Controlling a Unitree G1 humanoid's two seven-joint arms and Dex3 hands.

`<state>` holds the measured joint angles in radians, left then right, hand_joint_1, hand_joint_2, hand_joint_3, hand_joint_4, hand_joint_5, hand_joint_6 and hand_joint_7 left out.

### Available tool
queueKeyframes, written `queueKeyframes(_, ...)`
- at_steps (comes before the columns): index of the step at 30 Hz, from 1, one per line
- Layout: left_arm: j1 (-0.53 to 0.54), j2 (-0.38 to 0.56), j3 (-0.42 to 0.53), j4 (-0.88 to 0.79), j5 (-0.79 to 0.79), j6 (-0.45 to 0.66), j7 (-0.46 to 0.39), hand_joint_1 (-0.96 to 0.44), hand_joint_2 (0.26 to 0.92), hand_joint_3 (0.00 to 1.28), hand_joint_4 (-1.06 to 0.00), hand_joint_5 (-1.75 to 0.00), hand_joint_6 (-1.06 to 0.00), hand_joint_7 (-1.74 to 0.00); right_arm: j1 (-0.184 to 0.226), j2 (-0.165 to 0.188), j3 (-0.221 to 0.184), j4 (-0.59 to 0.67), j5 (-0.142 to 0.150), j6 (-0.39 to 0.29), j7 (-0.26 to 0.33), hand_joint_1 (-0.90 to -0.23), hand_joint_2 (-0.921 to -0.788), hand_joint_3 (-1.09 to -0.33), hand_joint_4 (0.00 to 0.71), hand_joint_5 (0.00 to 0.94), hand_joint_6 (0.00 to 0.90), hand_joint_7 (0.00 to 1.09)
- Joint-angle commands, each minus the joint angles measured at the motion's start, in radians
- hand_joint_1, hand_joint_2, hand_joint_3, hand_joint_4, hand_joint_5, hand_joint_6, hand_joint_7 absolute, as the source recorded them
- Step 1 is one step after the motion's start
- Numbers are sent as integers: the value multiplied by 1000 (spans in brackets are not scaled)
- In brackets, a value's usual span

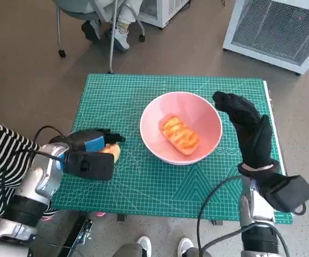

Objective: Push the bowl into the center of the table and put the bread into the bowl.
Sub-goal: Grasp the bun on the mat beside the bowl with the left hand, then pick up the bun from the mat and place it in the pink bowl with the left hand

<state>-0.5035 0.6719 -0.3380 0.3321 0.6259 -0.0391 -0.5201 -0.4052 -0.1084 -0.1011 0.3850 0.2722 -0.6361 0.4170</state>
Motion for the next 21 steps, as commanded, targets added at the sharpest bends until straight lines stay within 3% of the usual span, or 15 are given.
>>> queueKeyframes(1, 41, 34, 40, -74, -14, -20, 29, -104, 903, 110, -593, -925, -513, -1149, 22, 0, -2, 6, -3, 15, 0, -644, -921, -838, 113, 4, -1, 486)
queueKeyframes(3, 53, 39, 59, -95, -26, -39, 44, -42, 913, 121, -634, -1104, -511, -1207, 21, 0, -2, 7, -5, 14, -2, -645, -921, -837, 114, 4, -1, 486)
queueKeyframes(5, 62, 44, 87, -117, -51, -68, 60, -21, 917, 125, -650, -1162, -510, -1228, 16, 1, -3, 14, -7, 13, -3, -645, -921, -837, 114, 4, -1, 487)
queueKeyframes(11, 65, 49, 131, -155, -91, -106, 74, -2, 920, 123, -669, -1198, -513, -1251, 5, 2, -4, 30, -9, 10, -4, -645, -921, -838, 115, 4, -1, 488)
queueKeyframes(21, 27, 41, 213, -273, -164, -93, 57, 2, 920, 167, -590, -1256, -493, -1312, -10, 2, -7, 50, -6, 8, -1, -644, -921, -838, 115, 3, -1, 487)
